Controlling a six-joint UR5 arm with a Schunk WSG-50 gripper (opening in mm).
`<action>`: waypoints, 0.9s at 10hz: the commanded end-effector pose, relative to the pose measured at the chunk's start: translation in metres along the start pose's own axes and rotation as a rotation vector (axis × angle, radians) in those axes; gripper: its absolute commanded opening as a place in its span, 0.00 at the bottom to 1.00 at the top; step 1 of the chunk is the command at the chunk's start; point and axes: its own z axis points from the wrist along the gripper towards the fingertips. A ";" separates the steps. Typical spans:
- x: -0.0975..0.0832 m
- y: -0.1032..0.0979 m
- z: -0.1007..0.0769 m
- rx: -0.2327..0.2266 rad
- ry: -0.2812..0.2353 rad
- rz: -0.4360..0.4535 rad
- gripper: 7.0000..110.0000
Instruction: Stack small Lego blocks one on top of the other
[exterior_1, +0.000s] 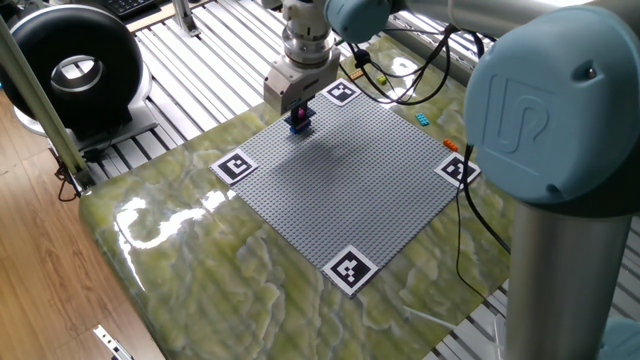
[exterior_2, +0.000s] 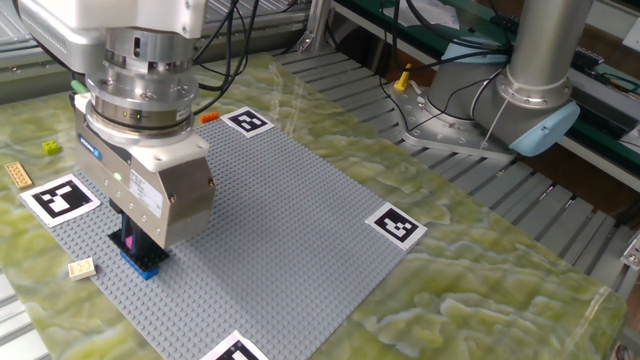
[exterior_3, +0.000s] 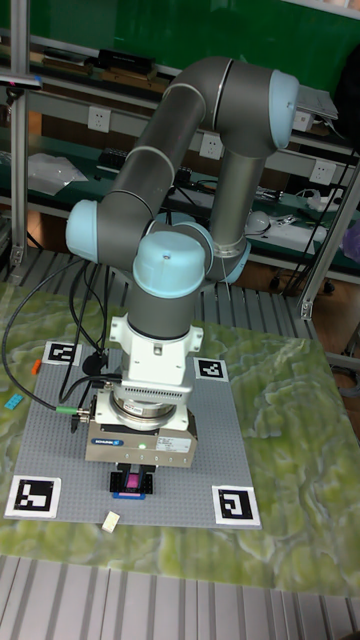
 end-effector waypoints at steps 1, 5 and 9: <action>0.000 0.000 -0.001 -0.009 -0.001 0.009 0.00; -0.001 0.002 0.000 -0.017 -0.001 0.008 0.00; 0.000 0.002 0.001 -0.021 0.005 -0.001 0.00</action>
